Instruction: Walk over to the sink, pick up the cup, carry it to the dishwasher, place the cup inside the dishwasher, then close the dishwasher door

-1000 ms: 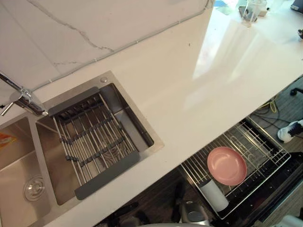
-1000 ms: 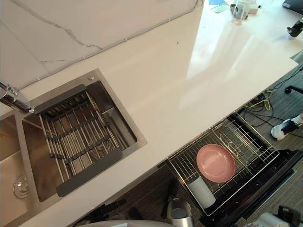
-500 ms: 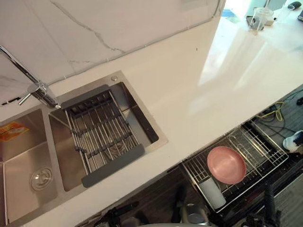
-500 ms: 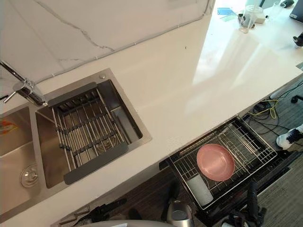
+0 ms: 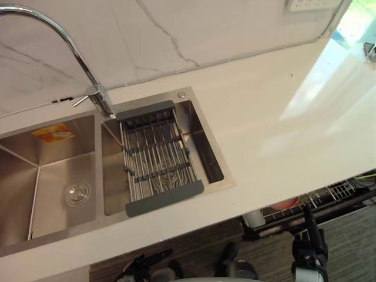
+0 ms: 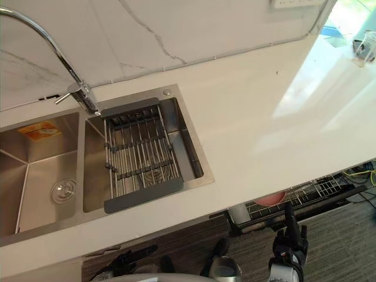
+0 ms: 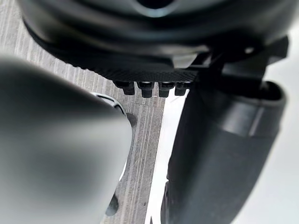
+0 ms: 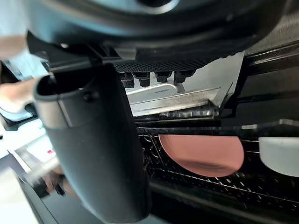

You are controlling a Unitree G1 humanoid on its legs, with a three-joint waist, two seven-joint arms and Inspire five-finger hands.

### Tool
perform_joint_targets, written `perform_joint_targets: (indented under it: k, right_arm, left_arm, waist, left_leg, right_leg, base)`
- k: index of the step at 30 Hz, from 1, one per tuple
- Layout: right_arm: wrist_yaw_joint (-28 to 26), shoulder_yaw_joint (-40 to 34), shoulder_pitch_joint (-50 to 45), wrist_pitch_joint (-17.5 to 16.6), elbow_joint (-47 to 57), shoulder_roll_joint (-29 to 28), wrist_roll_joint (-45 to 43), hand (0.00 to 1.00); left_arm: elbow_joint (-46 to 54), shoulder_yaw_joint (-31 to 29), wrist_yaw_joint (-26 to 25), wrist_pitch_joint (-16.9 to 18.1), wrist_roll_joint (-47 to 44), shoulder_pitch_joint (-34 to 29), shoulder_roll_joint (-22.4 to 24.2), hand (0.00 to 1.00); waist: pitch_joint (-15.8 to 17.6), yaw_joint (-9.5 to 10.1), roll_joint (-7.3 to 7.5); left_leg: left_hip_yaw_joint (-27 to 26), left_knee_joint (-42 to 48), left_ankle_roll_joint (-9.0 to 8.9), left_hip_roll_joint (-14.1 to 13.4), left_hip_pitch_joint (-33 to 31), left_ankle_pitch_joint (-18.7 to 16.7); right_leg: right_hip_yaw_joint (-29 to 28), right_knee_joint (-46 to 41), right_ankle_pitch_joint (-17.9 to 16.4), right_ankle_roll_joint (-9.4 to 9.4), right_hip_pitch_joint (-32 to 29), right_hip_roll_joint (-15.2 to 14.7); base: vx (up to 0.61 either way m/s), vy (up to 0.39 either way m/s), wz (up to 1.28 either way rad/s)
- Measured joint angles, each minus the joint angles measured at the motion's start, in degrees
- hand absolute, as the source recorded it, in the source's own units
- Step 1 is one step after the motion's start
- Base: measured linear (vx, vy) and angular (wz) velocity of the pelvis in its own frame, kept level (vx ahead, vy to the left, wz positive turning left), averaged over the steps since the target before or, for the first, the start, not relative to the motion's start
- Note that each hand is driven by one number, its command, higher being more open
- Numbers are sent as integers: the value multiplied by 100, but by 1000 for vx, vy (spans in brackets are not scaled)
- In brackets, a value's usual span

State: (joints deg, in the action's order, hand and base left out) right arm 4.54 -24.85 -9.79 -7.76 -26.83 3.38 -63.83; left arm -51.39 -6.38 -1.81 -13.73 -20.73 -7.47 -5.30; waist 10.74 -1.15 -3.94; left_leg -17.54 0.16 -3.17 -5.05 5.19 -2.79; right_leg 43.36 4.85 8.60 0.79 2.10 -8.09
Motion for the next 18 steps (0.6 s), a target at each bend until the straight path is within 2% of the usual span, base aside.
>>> perform_joint_targets:
  k: [2, 5, 11, 13, 15, 18]
  right_arm:
    - [-17, 86, 68, 10, -3, 54, -10, 100]
    - [-208, 331, 71, 10, -108, 39, -3, 100]
    - [-321, 750, 308, -366, -39, 4, 357, 100]
    - [-387, 1008, 380, -360, 107, 55, 608, 100]
    - [-387, 1141, 396, -213, 89, 163, 844, 100]
    - [-473, 1473, 312, -102, 89, 337, 1138, 100]
  left_arm:
    - [1, -7, 23, 42, 0, -2, -20, 100]
    - [-24, -107, 56, 116, 54, -143, -54, 100]
    - [-64, -347, 110, 252, 59, -405, -25, 100]
    - [-64, -363, 159, 335, 62, -402, -39, 100]
    - [-67, -388, 211, 417, 49, -408, -28, 100]
    - [-68, -387, 259, 494, -41, -402, -22, 100]
  waist:
    - [-12, 110, 1]
    - [-12, 137, 5]
    - [-32, 166, 42]
    - [-48, 167, 63]
    - [-49, 185, 81]
    - [-62, 199, 95]
  left_leg:
    - [61, -7, -2, -1, -25, 33]
    - [129, -16, 3, -4, -54, 78]
    - [110, -3, -1, -25, -200, 51]
    - [71, 20, -14, -78, -261, 58]
    - [37, 21, -22, -159, -296, 63]
    - [-19, 11, -16, -286, -395, 66]
  right_leg:
    - [69, -2, -21, 7, 14, -2]
    - [140, -90, -72, 9, -1, -30]
    - [58, -250, -105, -38, -227, -63]
    - [-1, -296, -152, -105, -321, -33]
    - [-55, -296, -205, -162, -394, 55]
    - [-75, -398, -392, -147, -547, 156]
  base:
    - [-51, -18, 21]
    - [-58, -2, 7]
    - [-67, 14, -6]
    - [-81, -17, -16]
    - [-53, -45, -13]
    - [-35, -72, -13]
